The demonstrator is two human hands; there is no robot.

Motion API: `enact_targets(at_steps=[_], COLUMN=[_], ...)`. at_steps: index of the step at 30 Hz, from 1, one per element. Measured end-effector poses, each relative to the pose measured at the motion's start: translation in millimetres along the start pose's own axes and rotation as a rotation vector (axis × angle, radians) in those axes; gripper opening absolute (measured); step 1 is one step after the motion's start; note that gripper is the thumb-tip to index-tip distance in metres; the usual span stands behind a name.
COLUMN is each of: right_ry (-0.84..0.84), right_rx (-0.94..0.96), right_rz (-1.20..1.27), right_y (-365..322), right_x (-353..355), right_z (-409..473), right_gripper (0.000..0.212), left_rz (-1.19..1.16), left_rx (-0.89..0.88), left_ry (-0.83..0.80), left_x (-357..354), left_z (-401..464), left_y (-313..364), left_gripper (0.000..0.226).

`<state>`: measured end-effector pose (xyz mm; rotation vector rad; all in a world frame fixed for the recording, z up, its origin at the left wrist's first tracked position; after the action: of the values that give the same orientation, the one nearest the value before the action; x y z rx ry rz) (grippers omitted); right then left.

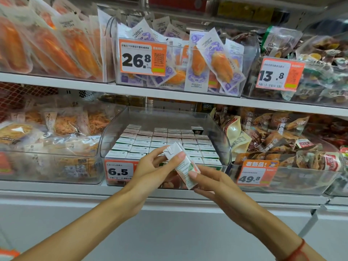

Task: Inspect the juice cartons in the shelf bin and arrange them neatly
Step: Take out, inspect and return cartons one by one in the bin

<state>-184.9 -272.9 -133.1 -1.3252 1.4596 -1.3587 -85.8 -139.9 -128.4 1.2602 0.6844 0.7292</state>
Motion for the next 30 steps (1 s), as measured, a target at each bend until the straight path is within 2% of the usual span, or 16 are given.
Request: enact_targets(at_steps=[1,3,6,7,9,11,14,16,17,20,22,26,30], right_ry=[-0.023,0.040,0.344,0.446,0.532,0.529,0.452,0.349,0.301,0.283,0.291,0.306,0.314], right_rx=[0.016,0.084,0.236,0.318,0.468,0.555,0.625,0.631,0.592,0.463,0.459,0.575,0.617], right_rz=[0.039,0.082,-0.021,-0.130,-0.357,-0.474,-0.594,-0.579,-0.494,-0.235,-0.271,-0.387,-0.409], right_y=[-0.2,-3.7,-9.2,-12.5,-15.9,-16.9,-17.7,-16.1,-15.9,-13.7,-12.3,-17.4,-17.9], right_x=[-0.5,-1.4,7.0,9.1,7.1,2.0,-3.4,-2.2,0.3,11.8,16.2,15.5,18.4], right_z=[-0.1,-0.3,-1.9,-4.0,-7.6,-9.6,-11.0,-10.4,-10.3,-9.3,-9.6,-14.0,-15.0], right_gripper=[0.048,0.049,0.053,0.050,0.051,0.051,0.048,0.048,0.047,0.057,0.053,0.035,0.031], left_rz=[-0.003,-0.010,-0.064,-0.100,-0.165,-0.183,-0.231,-0.278,-0.281,-0.263,-0.184,-0.009,0.056], left_rx=[-0.009,-0.023,0.023,0.057,0.116,0.131,0.167,0.180,0.160,0.036,-0.085,-0.304,-0.334], left_ry=[-0.012,0.000,0.062,0.063,0.033,-0.022,-0.062,-0.038,-0.031,-0.051,-0.076,-0.227,-0.291], left_x=[-1.3,-2.3,-3.7,-5.6,-10.4,-14.4,-16.4,-13.5,-10.9,-2.4,3.0,2.2,-1.4], left_z=[-0.6,-1.0,-0.8,-0.9,-2.0,-3.1,-2.8,-1.2,0.2,4.0,5.3,1.5,-2.3], left_y=[1.1,0.5,-3.6,-5.6,-8.6,-9.0,-11.8,-12.7,-11.5,-2.5,6.6,18.0,21.1], left_gripper=[0.071,0.054,0.023,0.025,0.041,0.051,0.047,0.046,0.048,0.070,0.084,0.073,0.070])
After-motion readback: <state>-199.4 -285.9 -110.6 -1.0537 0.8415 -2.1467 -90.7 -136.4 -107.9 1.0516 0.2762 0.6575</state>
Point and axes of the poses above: each hand's wrist, its own z-axis towards the middle knuckle, its own x-axis out of the back of the hand, y = z × x, the point moved 4 cm from there along z, towards the middle knuckle, and after that the axes turned 7 degrees about -x, right-handed, at the moved point
